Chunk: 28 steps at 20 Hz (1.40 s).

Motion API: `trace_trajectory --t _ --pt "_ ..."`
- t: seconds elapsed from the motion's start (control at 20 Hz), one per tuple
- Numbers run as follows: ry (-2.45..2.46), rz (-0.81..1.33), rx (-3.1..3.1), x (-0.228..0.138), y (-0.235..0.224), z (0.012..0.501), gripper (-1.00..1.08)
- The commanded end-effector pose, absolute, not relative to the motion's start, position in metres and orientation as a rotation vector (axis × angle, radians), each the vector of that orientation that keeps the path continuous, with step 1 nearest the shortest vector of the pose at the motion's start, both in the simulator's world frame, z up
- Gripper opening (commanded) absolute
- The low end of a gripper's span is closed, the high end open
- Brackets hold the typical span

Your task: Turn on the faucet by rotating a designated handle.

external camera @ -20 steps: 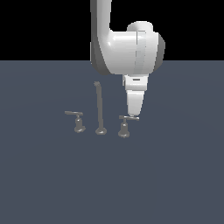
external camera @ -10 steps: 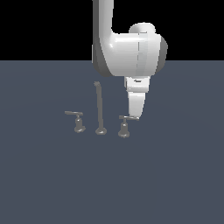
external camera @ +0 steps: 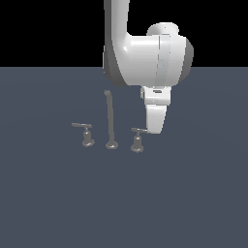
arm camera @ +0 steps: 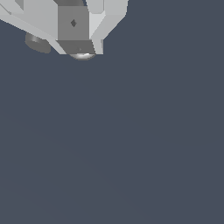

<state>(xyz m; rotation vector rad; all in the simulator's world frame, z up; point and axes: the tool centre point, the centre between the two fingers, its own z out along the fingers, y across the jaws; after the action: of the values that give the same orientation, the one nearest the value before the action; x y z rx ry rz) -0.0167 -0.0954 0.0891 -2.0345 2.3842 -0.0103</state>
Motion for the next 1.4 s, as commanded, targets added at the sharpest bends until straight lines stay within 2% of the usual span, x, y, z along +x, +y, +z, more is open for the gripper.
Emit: trace_trajectory --t 0.0,0.55,0.65,1.15,1.2,1.25,1.35 --pt "2.386 -0.007 -2.035 -0.023 -0.094 0.089 -1.00" --pt "2.394 0.000 -2.034 -0.062 -0.085 0.089 -1.00" --pt "2.416 -0.009 -2.008 -0.059 -0.098 0.089 -1.00" --pt "2.394 0.000 -2.034 -0.078 -0.047 0.089 -1.00" --pt "2.394 0.000 -2.034 -0.078 -0.047 0.089 -1.00" --pt "2.445 -0.010 -1.978 -0.078 -0.076 0.089 -1.00" --pt "2.435 -0.008 -1.990 -0.075 -0.063 0.089 -1.00"
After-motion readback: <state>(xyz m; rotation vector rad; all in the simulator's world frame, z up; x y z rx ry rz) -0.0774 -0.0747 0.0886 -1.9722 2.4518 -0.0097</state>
